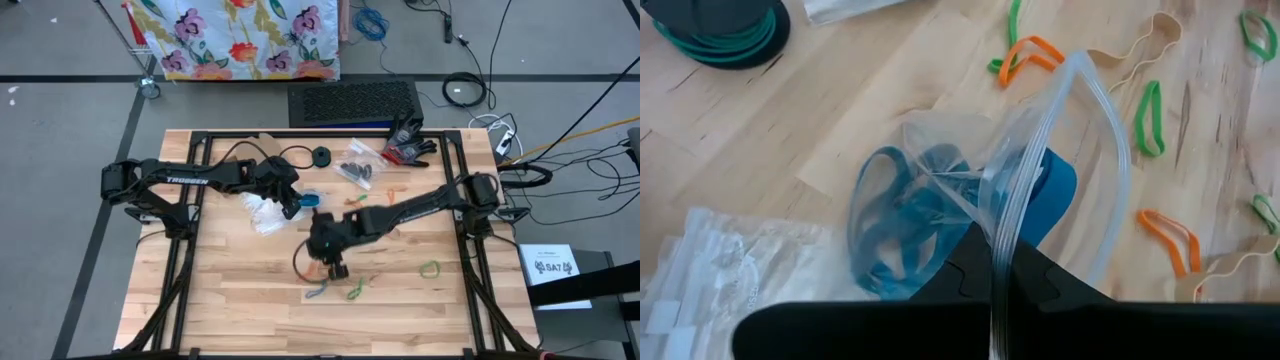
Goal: Sort rubber bands
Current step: Put the blue rubber band into the transparent zip bag
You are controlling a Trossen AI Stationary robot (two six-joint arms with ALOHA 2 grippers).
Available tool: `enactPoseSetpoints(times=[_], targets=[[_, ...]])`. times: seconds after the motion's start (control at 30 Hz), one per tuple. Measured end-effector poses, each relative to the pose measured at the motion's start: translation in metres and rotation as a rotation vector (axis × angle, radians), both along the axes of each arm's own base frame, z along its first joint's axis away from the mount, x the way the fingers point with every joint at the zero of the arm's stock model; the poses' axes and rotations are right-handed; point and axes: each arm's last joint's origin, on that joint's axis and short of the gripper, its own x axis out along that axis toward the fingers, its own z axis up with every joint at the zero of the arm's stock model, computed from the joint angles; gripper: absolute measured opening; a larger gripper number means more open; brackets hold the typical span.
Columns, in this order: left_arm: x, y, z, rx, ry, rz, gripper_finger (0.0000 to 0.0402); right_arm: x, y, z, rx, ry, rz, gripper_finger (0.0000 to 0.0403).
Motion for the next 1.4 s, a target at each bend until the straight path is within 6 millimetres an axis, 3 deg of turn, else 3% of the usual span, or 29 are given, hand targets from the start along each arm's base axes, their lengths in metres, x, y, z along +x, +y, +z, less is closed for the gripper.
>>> enactPoseSetpoints(times=[0.2,0.47,1.0,1.4], targets=[[-0.002,-0.001,-0.002,-0.008,0.023,0.001,0.0000,0.008,0.028,-0.031,0.099,0.043,0.090,0.0093],[-0.001,-0.006,-0.002,-0.019,0.025,-0.019,0.0000,0.016,0.039,-0.058,0.256,0.095,0.123,0.0082],[-0.002,-0.011,-0.004,-0.027,0.051,-0.033,0.0000,0.017,0.036,-0.060,0.165,0.074,0.067,0.0082],[0.002,-0.028,-0.004,-0.047,0.051,-0.074,0.0000,0.006,0.071,-0.060,0.136,0.081,0.050,0.0082]])
